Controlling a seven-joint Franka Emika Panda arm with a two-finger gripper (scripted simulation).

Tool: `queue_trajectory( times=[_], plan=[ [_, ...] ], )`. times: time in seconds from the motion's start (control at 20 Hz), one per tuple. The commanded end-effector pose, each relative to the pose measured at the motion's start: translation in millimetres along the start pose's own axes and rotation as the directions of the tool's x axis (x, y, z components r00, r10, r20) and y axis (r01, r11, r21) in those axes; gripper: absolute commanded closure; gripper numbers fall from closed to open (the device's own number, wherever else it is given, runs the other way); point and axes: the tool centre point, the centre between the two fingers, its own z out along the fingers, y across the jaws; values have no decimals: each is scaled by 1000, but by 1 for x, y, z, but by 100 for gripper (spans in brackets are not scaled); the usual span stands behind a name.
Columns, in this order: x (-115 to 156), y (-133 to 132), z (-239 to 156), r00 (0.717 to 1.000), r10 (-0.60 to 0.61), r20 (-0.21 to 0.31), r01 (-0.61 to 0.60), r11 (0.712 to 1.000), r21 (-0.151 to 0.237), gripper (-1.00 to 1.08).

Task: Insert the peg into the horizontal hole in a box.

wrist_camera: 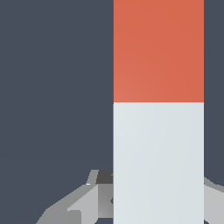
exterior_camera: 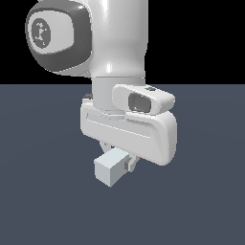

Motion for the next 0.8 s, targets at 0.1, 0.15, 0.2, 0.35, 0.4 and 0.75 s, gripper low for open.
queue_trajectory(
  times=[0.1, 0.15, 0.2, 0.35, 0.4, 0.75],
  plan=[
    [62, -39, -19, 977, -211, -1, 211, 977, -4, 108],
    [73, -49, -23, 967, -254, -1, 254, 967, -4, 108],
    [83, -58, -26, 956, -293, -1, 293, 956, -4, 108],
    [105, -84, -34, 923, -386, -1, 386, 923, -4, 108],
    [111, -91, -36, 913, -408, -1, 408, 913, -4, 108],
    [122, -109, -41, 886, -464, -2, 464, 886, -3, 108]
  ],
)
